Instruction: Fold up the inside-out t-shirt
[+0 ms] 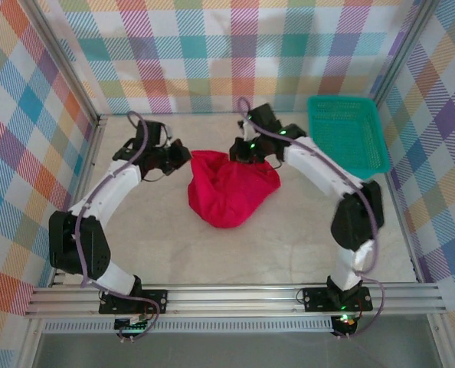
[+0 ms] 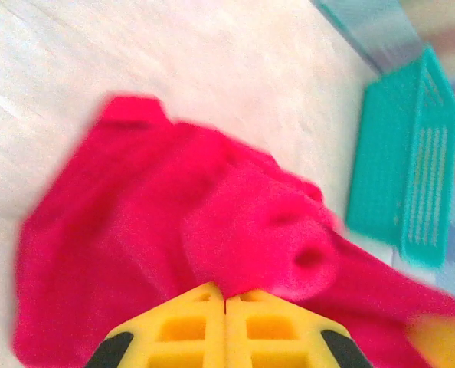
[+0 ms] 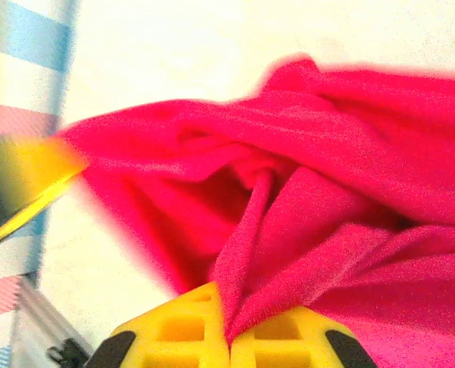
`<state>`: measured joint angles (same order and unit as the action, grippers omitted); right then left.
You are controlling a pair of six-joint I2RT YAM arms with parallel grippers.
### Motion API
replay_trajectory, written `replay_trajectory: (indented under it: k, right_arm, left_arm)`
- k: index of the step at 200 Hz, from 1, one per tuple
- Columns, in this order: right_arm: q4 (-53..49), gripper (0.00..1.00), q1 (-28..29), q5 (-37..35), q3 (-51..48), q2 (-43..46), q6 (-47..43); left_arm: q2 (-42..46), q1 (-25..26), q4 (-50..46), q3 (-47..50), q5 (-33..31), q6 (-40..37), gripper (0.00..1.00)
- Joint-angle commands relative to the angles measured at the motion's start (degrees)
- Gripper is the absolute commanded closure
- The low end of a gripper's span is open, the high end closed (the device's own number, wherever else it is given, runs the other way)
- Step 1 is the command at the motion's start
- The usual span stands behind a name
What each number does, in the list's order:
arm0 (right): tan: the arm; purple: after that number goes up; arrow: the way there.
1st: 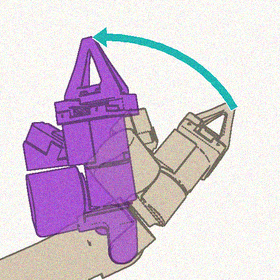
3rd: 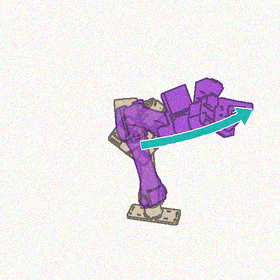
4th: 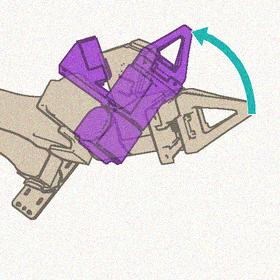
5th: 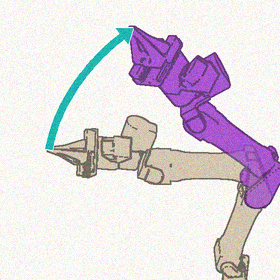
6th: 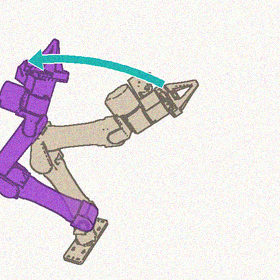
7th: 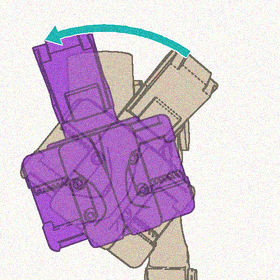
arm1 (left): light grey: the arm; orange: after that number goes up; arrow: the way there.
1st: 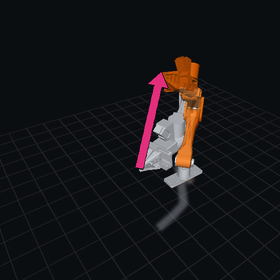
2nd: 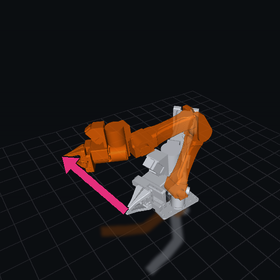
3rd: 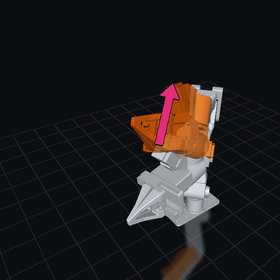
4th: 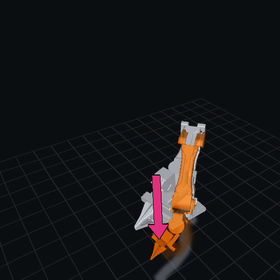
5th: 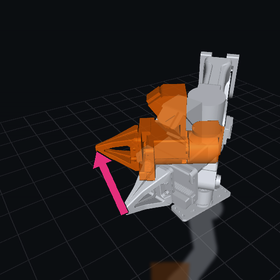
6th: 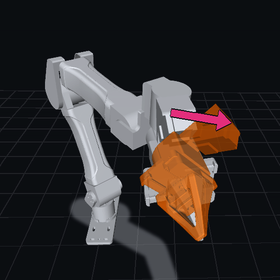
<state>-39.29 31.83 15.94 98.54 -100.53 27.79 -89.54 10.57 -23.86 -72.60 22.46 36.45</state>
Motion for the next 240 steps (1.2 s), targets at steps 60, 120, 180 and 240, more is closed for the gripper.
replay_trajectory:
  k: [60,120,180,240]
  right_arm:
    - [14.5,1.00,-17.0,11.3,-27.0,27.4,5.9]
    - [17.0,1.00,-18.5,9.9,-34.2,9.8,3.3]
    - [17.5,1.00,-15.8,10.3,-32.9,11.0,3.0]
    - [17.3,1.00,-15.3,10.6,-32.6,11.0,3.4]
  left_arm:
    - [-2.5,-6.8,-2.3,-0.2,0.0,1.9,1.00]
    - [-3.2,2.2,-1.7,0.3,-1.1,-0.5,1.00]
    - [-0.4,13.2,-7.6,-2.8,-9.1,-7.9,0.43]
    - [-15.2,19.5,-6.7,-8.6,-8.7,-6.5,0.37]
